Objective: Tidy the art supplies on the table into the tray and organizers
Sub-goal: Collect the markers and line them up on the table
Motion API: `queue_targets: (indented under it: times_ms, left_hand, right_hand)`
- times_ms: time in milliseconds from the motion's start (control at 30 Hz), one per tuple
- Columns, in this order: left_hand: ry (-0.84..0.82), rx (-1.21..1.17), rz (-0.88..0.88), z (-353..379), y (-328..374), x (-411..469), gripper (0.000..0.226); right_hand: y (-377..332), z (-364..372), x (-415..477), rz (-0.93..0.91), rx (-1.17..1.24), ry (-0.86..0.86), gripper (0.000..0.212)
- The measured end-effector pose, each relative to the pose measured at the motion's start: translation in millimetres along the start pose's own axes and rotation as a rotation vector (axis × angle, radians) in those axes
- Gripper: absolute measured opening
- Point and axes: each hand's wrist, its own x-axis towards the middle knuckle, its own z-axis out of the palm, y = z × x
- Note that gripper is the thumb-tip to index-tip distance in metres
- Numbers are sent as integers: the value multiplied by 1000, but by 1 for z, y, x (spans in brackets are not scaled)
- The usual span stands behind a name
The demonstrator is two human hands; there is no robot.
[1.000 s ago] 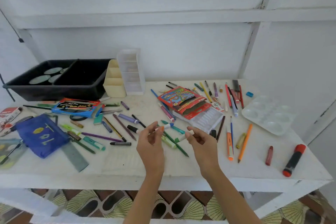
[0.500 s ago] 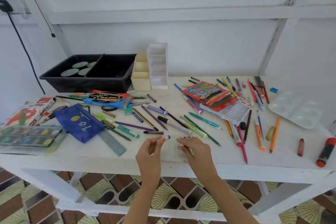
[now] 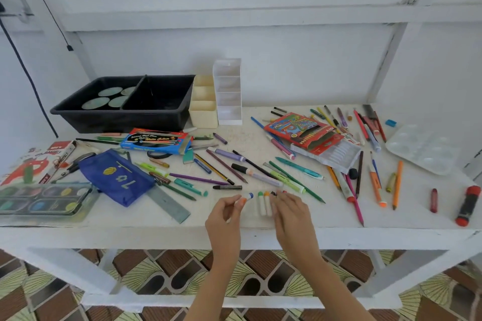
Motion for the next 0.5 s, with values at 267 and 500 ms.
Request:
queue_targets:
  times_ms: [267,500]
  left_hand:
    - [-355,344,305,0,-20,-9,21]
    - [-528,262,135,0,-10,-2,33]
  right_hand:
    - [11,5,-8,124,120,54,45]
    - [12,6,-8,128,145,90,36]
